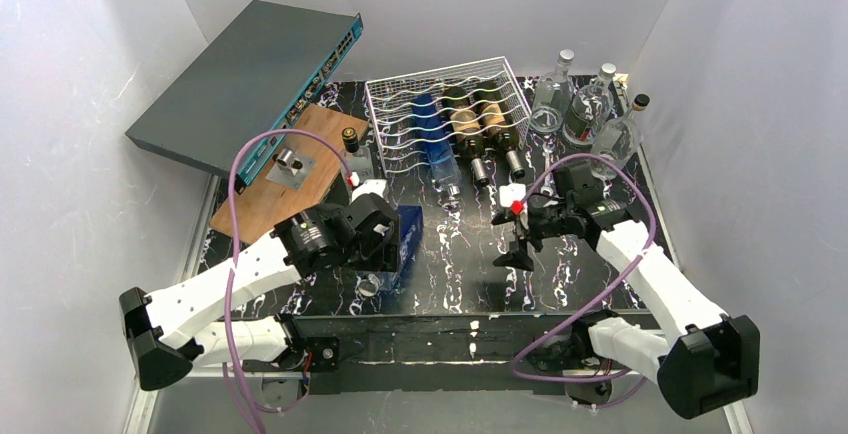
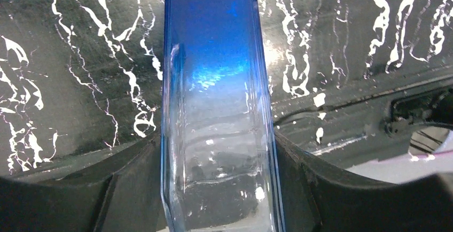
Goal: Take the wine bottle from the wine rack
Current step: Place the wine bottle at the center of the board.
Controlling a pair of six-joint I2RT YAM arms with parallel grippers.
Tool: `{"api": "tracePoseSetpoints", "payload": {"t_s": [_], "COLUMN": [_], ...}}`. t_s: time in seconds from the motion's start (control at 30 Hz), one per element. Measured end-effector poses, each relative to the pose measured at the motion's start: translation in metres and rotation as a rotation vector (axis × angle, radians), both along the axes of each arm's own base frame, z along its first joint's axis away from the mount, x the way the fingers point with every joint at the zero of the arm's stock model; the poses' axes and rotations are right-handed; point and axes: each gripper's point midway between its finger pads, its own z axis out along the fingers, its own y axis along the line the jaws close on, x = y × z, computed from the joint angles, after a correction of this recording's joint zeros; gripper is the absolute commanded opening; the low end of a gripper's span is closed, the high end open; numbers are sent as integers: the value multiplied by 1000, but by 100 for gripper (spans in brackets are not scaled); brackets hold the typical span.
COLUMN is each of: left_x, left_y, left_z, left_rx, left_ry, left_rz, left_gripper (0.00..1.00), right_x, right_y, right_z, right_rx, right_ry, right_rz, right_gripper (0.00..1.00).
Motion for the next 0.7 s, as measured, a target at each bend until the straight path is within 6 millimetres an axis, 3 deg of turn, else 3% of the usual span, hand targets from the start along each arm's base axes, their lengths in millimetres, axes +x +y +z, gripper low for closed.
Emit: {"api": "tracePoseSetpoints", "payload": {"t_s": [0.17, 0.4, 0.6, 0.7], "left_x": [-1, 7, 18, 19], "left_y": [-12, -33, -61, -70], "left_z": [13, 13, 26, 31], "left_rx": [-9, 22, 20, 2], "left_ry": [23, 59, 86, 99], "left_rz": [-48, -97, -131, -143], "left_gripper": [0, 0, 0, 0], "right_x": [-5, 4, 21, 26], "right_y": [21, 54, 102, 115], "right_z": [-1, 5, 24, 20], "right_rx": [-9, 27, 129, 166], "right_ry": [-105, -255, -357, -369], "right_rz": [183, 366, 374, 338], "right_gripper": [98, 98, 98, 98]}}
